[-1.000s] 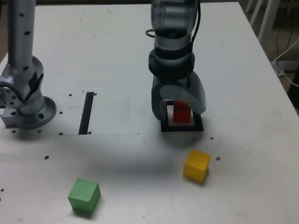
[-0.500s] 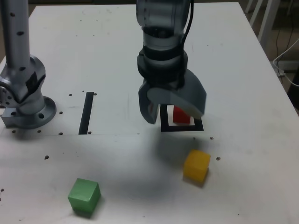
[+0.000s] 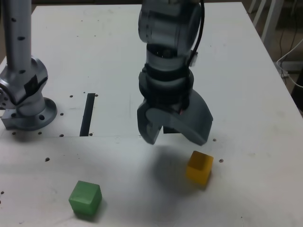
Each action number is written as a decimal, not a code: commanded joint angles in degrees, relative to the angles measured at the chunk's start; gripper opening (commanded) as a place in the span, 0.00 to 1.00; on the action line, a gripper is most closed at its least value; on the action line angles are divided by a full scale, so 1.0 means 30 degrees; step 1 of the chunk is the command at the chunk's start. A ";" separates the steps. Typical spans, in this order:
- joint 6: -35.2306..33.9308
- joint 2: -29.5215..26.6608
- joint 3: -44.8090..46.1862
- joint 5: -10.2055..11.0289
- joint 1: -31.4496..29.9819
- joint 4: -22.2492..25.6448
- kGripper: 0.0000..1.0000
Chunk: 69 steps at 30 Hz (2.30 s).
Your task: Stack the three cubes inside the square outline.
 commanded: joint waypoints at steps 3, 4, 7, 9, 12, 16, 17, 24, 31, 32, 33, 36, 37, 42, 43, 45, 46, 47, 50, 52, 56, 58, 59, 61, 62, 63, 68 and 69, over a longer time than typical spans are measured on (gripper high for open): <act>-0.0038 0.0517 -0.0771 -0.0124 -0.0488 0.0289 0.99; -0.0042 0.0642 -0.0998 -0.0135 -0.0597 0.0389 0.99; -0.0054 0.1048 -0.1675 -0.0146 -0.0904 0.0714 0.99; -0.0055 0.1329 -0.2060 -0.0150 -0.1080 0.0885 0.99; -0.0057 0.1751 -0.2535 -0.0196 -0.1320 0.1041 0.99; -0.0057 0.2271 -0.3014 -0.0286 -0.1527 0.1069 0.99; -0.0057 0.2438 -0.3159 -0.0311 -0.1552 0.1063 0.99; 0.0068 0.3265 -0.3872 -0.0354 -0.1575 0.1058 0.99; 0.0582 0.3971 -0.4749 -0.0439 -0.1555 0.1107 0.98; 0.0661 0.4039 -0.4832 -0.0468 -0.1537 0.1108 0.98; 0.0736 0.4093 -0.4892 -0.0500 -0.1508 0.1108 0.98; 0.0957 0.4222 -0.5009 -0.0626 -0.1370 0.1108 0.97; 0.1018 0.4248 -0.5029 -0.0664 -0.1319 0.1112 0.97; 0.1174 0.4319 -0.5078 -0.0828 -0.1133 0.1211 0.90; 0.1184 0.4327 -0.5076 -0.0856 -0.1115 0.1249 0.88; 0.1191 0.4348 -0.5070 -0.0903 -0.1095 0.1325 0.81; 0.1193 0.4357 -0.5066 -0.0919 -0.1087 0.1362 0.77; 0.1196 0.4364 -0.5061 -0.0929 -0.1085 0.1395 0.72; 0.1198 0.4364 -0.5069 -0.0902 -0.1080 0.1512 0.57; 0.1201 0.4357 -0.5083 -0.0831 -0.1085 0.1570 0.45; 0.1206 0.4358 -0.5132 -0.0653 -0.1101 0.1546 0.24; 0.1212 0.4380 -0.5144 -0.0644 -0.1107 0.1517 0.20; 0.1215 0.4395 -0.5144 -0.0663 -0.1107 0.1517 0.19; 0.1220 0.4433 -0.5148 -0.0710 -0.1107 0.1517 0.19; 0.1223 0.4449 -0.5152 -0.0727 -0.1107 0.1517 0.19; 0.1222 0.4462 -0.5157 -0.0739 -0.1107 0.1517 0.19; 0.1229 0.4506 -0.5161 -0.0751 -0.1107 0.1518 0.19; 0.1231 0.4511 -0.5157 -0.0742 -0.1107 0.1518 0.19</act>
